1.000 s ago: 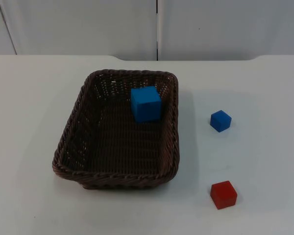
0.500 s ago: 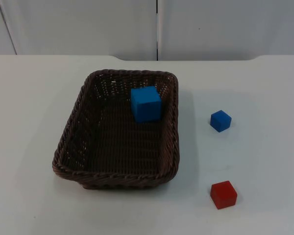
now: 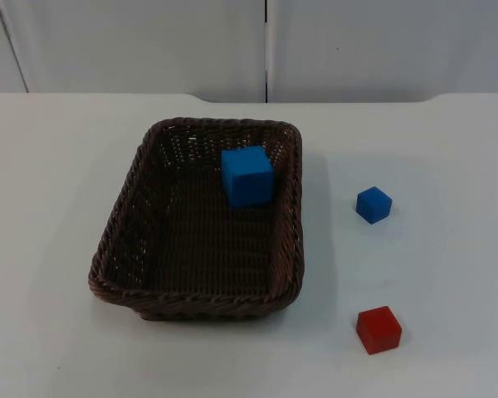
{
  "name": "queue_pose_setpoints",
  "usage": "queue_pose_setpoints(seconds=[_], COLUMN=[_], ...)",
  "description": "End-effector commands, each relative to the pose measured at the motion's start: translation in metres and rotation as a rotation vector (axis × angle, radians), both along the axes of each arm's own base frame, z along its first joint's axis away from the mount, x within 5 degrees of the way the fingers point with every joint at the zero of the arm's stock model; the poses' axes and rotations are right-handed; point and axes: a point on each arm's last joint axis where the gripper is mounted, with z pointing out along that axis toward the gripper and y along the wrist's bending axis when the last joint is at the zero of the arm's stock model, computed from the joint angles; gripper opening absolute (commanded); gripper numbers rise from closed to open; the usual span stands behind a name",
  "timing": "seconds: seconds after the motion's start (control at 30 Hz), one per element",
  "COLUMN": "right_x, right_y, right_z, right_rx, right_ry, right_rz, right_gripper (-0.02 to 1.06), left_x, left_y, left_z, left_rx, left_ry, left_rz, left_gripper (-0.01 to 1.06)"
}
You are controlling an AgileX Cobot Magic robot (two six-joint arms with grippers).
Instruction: Pick up the basket with the left hand and place the largest block into the basket with the right hand.
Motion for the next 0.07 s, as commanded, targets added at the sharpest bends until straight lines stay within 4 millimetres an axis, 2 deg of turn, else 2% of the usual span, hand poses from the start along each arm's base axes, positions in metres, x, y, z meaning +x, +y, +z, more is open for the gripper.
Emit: queue_pose_setpoints(seconds=[0.0, 0.03], right_x=[0.0007, 0.0007], right_y=[0.0001, 0.0001], right_z=[-0.0013, -0.0013], right_rx=[-0.001, -0.001], right_ry=[-0.002, -0.002], right_rz=[-0.007, -0.007], right_gripper=[1.05, 1.05], left_x=[0.0002, 0.0002], left_y=[-0.0001, -0.0002], left_z=[-0.0004, -0.0004], left_rx=[0.0, 0.0], left_ry=[-0.009, -0.009], left_rz=[0.017, 0.032], left_gripper=[1.05, 1.05])
